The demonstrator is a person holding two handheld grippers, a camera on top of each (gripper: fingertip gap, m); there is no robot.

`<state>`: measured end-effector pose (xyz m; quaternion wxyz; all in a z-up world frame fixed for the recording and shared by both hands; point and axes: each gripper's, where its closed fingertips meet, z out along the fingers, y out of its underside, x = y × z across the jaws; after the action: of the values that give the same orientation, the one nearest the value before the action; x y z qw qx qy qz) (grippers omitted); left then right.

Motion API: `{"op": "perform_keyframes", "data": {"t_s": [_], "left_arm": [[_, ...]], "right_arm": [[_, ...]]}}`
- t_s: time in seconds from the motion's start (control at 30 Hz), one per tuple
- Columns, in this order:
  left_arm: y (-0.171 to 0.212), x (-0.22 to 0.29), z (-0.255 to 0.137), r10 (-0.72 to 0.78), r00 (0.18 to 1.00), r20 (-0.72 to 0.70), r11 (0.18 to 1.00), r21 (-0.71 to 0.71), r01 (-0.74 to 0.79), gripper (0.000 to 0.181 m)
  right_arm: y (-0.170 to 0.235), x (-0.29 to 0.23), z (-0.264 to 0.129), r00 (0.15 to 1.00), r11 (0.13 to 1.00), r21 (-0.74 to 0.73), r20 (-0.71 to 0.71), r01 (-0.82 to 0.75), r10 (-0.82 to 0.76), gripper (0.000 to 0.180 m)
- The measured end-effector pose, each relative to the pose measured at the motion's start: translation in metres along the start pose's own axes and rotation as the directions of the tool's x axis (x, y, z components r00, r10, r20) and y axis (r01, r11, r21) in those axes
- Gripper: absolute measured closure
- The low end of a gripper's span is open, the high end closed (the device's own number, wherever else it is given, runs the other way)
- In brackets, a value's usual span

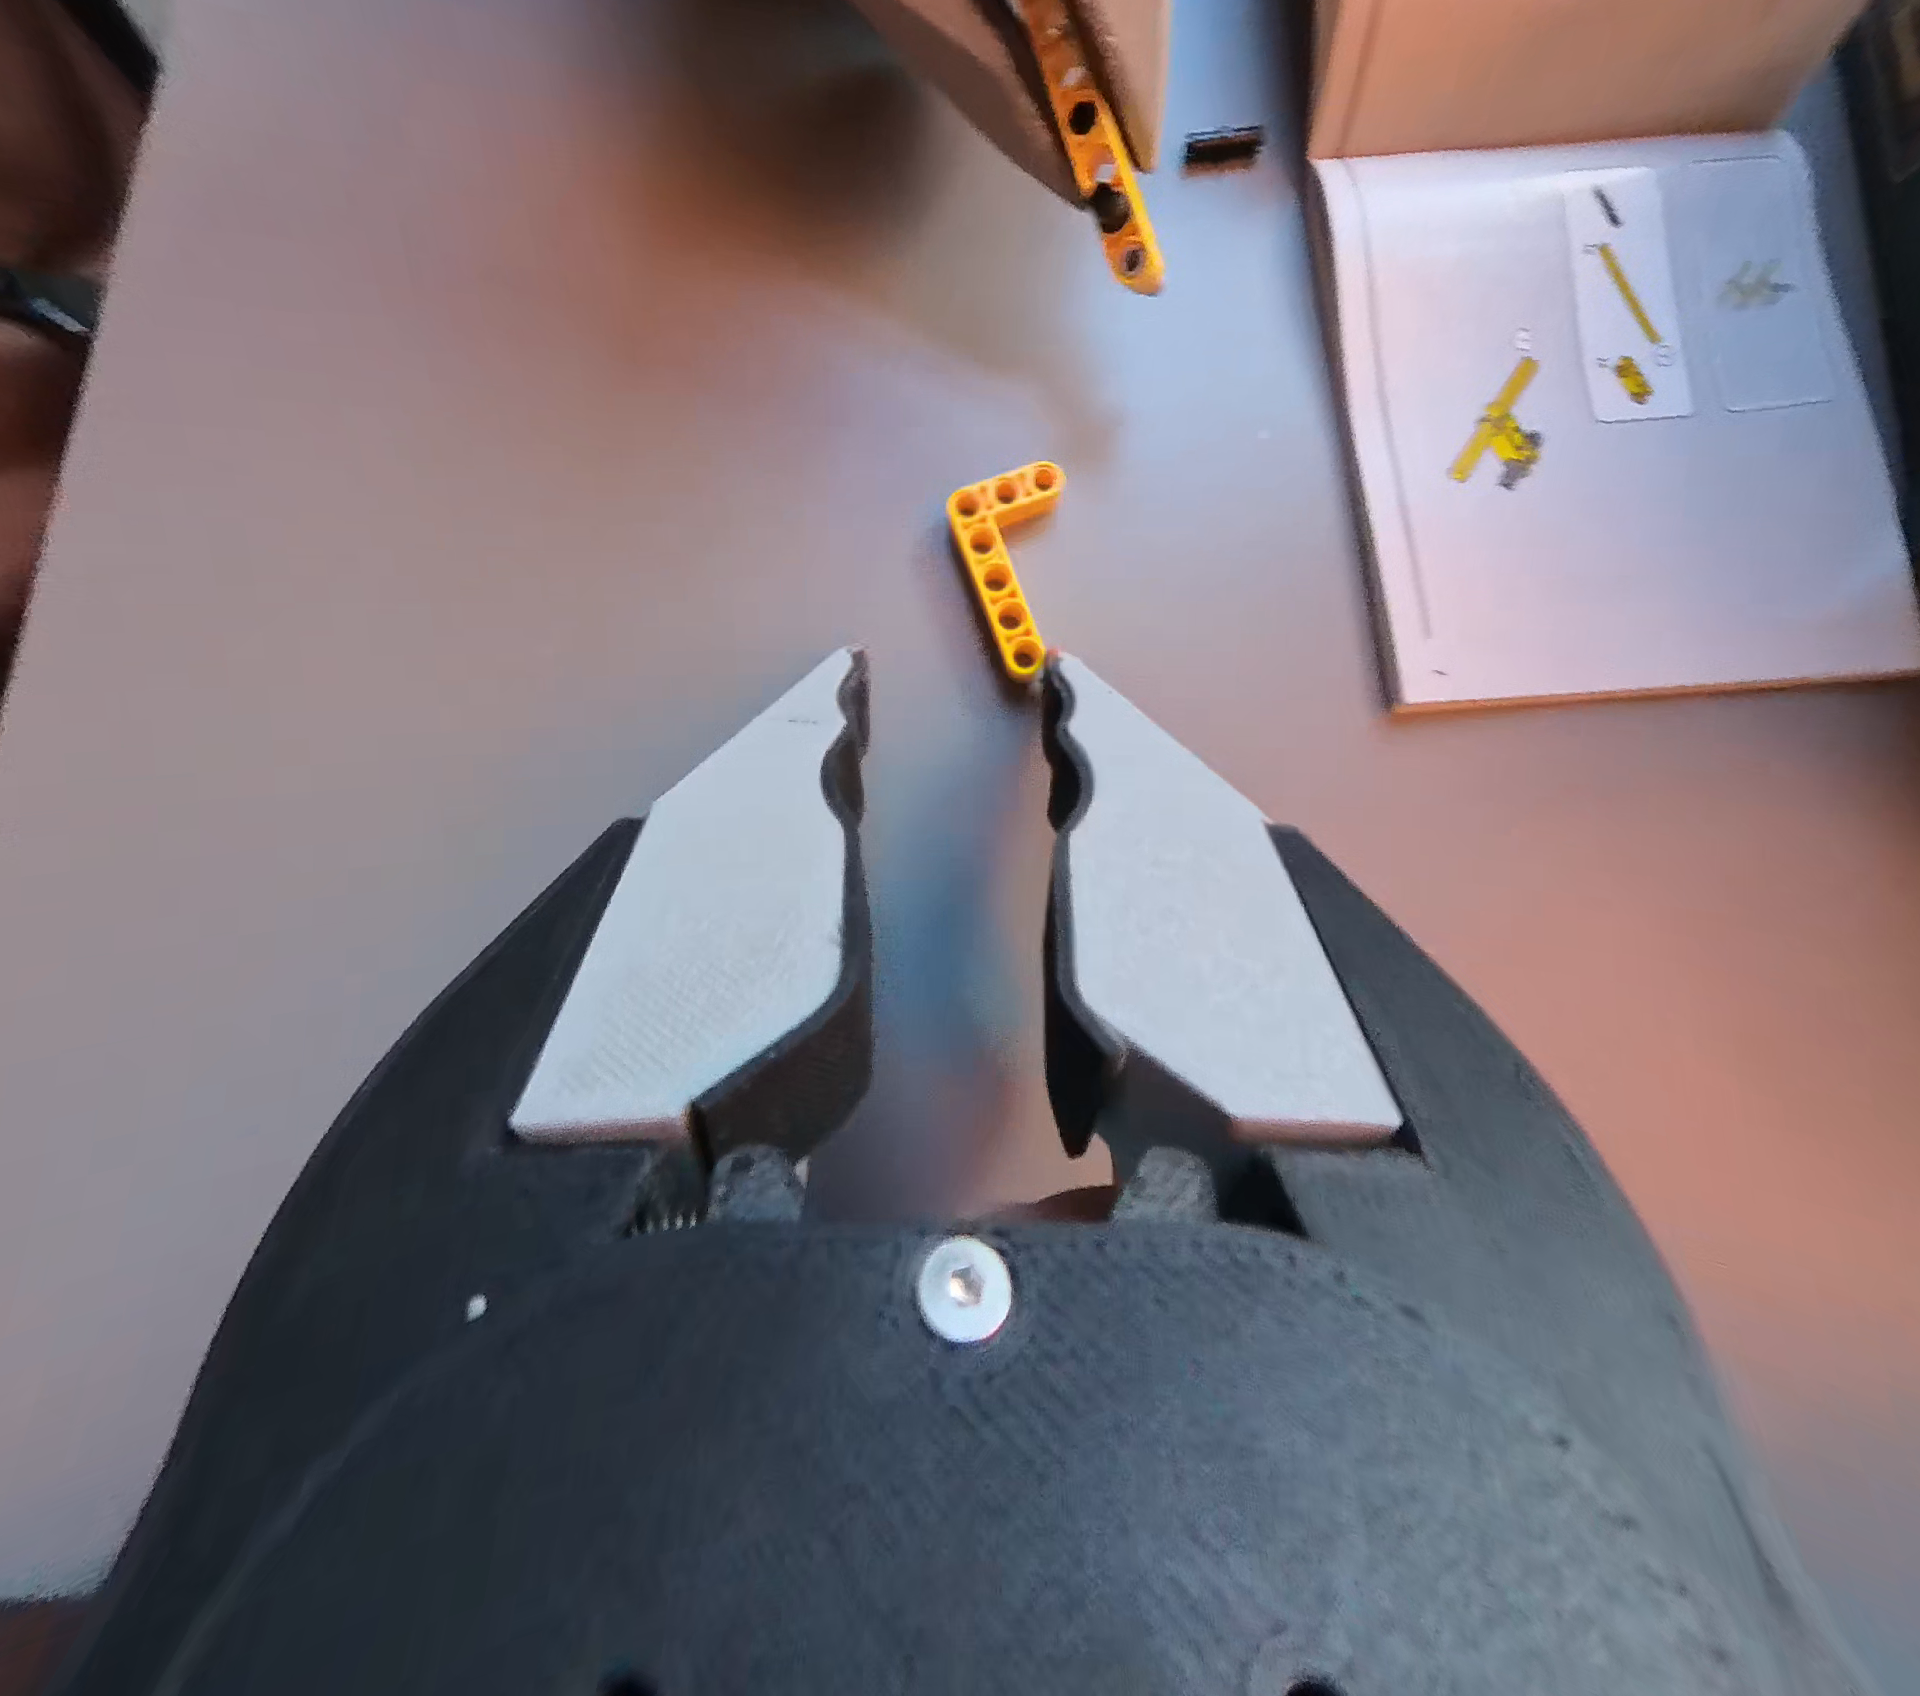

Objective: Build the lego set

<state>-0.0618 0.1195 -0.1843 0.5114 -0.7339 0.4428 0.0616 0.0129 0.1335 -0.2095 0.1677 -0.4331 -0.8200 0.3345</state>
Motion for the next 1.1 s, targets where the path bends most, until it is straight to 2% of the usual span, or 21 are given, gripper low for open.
{"op": "perform_keyframes", "data": {"t_s": [0.03,0.1,0.17,0.33,0.43,0.53,1.1], "left_arm": [[0.0,0.0,0.0,0.001,1.0,0.001,1.0,0.0,-0.001,0.176],[0.0,0.0,0.0,0.002,1.0,0.001,1.0,0.0,-0.002,0.176],[-0.001,0.0,0.0,0.005,1.0,0.0,1.0,0.001,-0.005,0.176],[0.0,-0.001,0.0,0.004,1.0,0.007,1.0,0.001,-0.004,0.175],[0.001,-0.001,0.001,0.023,1.0,0.018,1.0,-0.007,-0.023,0.175],[0.001,0.0,0.002,0.053,0.998,0.025,0.999,-0.011,-0.053,0.175],[0.004,0.0,0.004,0.139,0.988,0.061,0.99,-0.036,-0.137,0.175]], "right_arm": [[0.0,-0.005,-0.001,1.0,1.0,0.005,0.027,0.009,-0.01,0.156],[-0.002,-0.004,-0.004,1.0,1.0,0.02,0.013,0.018,-0.018,0.16],[-0.004,0.004,-0.005,1.0,0.999,0.033,-0.023,-0.001,0.002,0.154],[0.0,0.0,0.003,1.0,1.0,-0.002,0.0,-0.013,0.013,0.152],[-0.002,-0.001,0.006,1.0,1.0,-0.005,-0.002,-0.004,0.004,0.157],[-0.003,-0.001,0.008,1.0,1.0,-0.001,-0.004,0.009,-0.009,0.174],[-0.007,0.005,0.007,1.0,1.0,0.027,-0.028,-0.005,0.006,0.175]]}}
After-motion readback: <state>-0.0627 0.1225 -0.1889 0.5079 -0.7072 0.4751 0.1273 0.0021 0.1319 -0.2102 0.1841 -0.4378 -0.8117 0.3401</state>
